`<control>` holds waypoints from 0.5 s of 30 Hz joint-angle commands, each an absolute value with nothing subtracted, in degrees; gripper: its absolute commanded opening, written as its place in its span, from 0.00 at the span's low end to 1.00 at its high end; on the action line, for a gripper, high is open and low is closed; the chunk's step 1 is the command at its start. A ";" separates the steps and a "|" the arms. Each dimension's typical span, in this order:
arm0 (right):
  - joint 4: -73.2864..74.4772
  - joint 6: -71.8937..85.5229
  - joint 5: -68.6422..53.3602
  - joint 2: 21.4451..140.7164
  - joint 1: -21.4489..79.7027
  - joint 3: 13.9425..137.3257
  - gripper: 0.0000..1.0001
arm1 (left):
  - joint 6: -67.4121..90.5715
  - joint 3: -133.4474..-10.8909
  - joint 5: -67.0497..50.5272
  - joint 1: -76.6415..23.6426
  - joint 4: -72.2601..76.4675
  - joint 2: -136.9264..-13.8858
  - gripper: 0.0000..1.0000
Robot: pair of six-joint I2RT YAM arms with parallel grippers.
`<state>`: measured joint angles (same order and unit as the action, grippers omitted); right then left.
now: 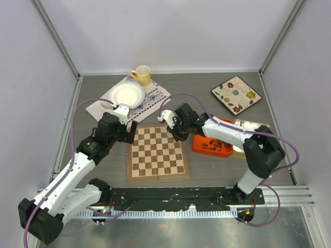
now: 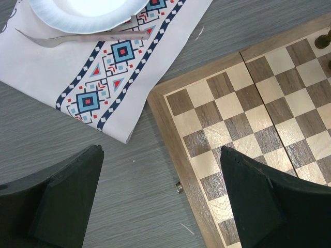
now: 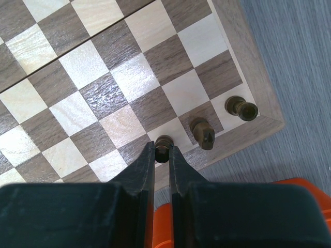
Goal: Set up the chess pieces on the board
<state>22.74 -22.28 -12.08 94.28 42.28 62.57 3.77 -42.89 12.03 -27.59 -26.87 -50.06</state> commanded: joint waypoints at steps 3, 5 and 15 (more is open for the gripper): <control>21.36 -21.45 -11.60 95.19 42.63 65.21 0.10 | 2.81 -42.80 12.13 -27.42 -25.14 -49.22 1.00; 21.36 -21.53 -11.51 95.27 42.54 65.21 0.11 | 2.81 -42.80 12.04 -27.42 -24.96 -49.31 0.99; 22.06 -21.36 -11.60 95.62 42.63 65.39 0.16 | 2.81 -42.89 12.04 -27.42 -25.05 -49.57 1.00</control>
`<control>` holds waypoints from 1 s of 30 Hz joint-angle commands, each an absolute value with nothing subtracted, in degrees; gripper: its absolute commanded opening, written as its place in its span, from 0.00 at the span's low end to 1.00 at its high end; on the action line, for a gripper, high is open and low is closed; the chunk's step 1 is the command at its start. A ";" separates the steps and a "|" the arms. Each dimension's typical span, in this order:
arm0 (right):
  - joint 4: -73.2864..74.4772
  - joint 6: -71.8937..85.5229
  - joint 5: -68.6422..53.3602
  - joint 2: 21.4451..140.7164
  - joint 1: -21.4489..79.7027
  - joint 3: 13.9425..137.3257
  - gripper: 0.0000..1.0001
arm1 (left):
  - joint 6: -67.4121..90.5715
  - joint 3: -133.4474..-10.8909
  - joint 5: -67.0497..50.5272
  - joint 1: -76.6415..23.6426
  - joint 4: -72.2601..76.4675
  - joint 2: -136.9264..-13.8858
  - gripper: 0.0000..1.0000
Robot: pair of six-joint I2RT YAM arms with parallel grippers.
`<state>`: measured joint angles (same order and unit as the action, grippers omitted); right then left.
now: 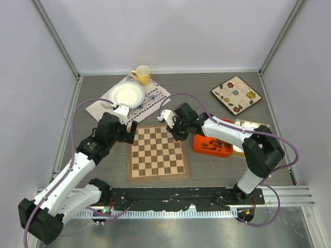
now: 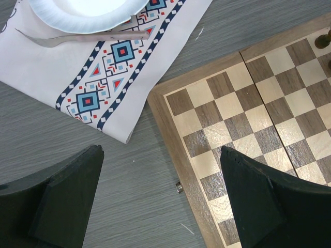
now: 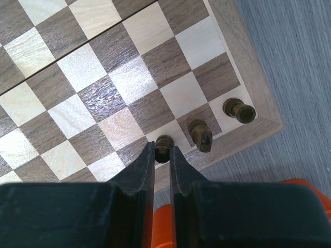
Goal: Set up the chess pieces on the board
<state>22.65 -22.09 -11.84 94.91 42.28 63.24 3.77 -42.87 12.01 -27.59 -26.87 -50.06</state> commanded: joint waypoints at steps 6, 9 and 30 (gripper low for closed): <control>22.41 -21.45 -11.60 95.80 42.63 65.65 0.19 | 2.81 -42.80 11.95 -27.42 -25.05 -49.57 0.99; 22.59 -21.36 -11.60 95.80 42.63 65.83 0.21 | 2.81 -42.80 11.95 -27.42 -25.05 -49.66 1.00; 23.56 -21.36 -11.43 95.36 42.63 66.88 0.28 | 2.90 -42.80 11.95 -27.42 -25.14 -49.57 0.99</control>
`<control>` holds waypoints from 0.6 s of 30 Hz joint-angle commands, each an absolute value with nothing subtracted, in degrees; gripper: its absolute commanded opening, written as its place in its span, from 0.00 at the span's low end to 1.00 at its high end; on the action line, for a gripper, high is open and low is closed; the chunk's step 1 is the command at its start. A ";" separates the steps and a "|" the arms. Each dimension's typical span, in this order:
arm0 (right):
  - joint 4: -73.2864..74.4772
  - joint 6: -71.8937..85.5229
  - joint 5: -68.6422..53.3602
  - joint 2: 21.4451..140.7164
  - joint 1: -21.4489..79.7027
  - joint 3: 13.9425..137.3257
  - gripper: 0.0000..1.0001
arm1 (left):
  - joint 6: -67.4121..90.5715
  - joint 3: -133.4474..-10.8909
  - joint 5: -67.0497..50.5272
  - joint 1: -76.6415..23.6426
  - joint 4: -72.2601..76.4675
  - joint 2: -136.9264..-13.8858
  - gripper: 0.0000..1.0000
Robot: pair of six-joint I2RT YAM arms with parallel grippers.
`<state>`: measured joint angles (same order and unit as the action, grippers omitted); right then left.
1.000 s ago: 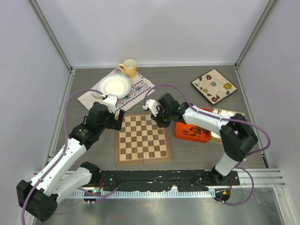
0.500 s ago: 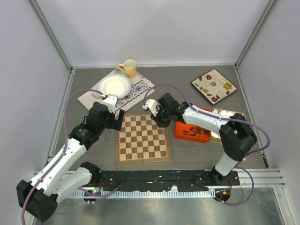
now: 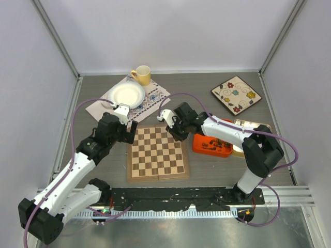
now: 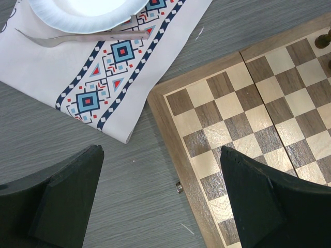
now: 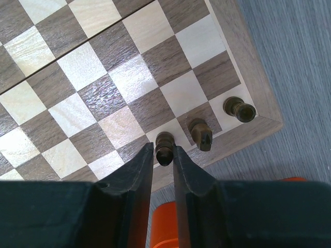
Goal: Set up the chess pieces on the board
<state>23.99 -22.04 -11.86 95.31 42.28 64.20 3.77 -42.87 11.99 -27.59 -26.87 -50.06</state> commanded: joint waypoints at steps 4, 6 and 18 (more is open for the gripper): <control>23.99 -21.36 -11.34 95.01 42.63 67.50 0.30 | 2.81 -42.89 11.95 -27.42 -25.14 -49.48 1.00; 24.52 -21.36 -11.25 94.57 42.54 68.11 0.31 | 2.90 -42.80 11.95 -27.42 -25.14 -49.40 1.00; 32.94 -25.92 -21.68 88.60 39.03 73.39 0.31 | 3.86 -42.98 11.51 -27.42 -24.87 -48.08 0.99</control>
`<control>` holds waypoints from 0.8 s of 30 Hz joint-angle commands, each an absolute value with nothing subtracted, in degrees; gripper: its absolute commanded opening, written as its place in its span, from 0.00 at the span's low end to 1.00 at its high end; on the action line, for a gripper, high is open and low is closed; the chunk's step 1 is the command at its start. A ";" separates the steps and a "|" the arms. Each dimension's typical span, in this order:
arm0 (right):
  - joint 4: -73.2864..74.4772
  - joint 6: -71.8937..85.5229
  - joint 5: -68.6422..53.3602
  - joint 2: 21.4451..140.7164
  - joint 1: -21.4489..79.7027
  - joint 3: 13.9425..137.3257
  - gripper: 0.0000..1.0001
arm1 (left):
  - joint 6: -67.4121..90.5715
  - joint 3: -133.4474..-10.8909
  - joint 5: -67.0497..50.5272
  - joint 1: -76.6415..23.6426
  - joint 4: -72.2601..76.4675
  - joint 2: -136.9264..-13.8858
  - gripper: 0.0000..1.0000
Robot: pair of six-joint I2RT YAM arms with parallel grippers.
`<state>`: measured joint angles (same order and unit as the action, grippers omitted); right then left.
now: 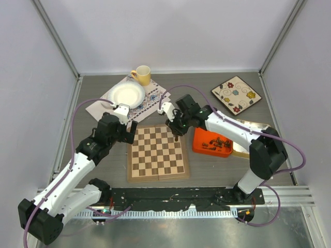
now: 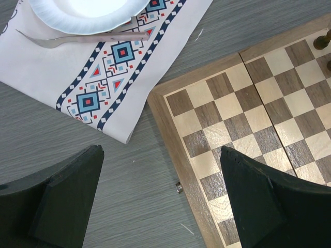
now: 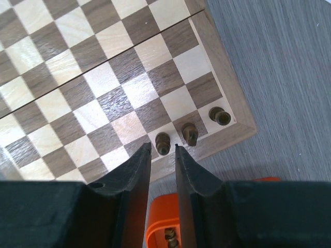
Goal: Set up the chess pieces on the board
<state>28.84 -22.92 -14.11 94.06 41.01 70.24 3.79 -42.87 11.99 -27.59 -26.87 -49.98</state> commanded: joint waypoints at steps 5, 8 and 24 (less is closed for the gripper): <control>35.07 -26.98 -29.61 83.34 32.19 70.85 0.31 | 7.11 -43.68 7.57 -27.42 -23.91 -46.85 1.00; 35.16 -26.72 -32.16 80.17 27.71 68.39 0.33 | 11.50 -43.16 4.85 -27.42 -22.07 -45.71 1.00; 40.78 -26.54 -27.71 77.17 9.93 62.06 0.41 | 27.60 -37.09 -11.60 -27.42 -7.21 -43.50 0.99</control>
<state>38.57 -25.80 -30.98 76.64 10.09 63.86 25.04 -37.10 -7.84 -27.59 -13.26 -42.63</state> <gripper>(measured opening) 0.404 0.994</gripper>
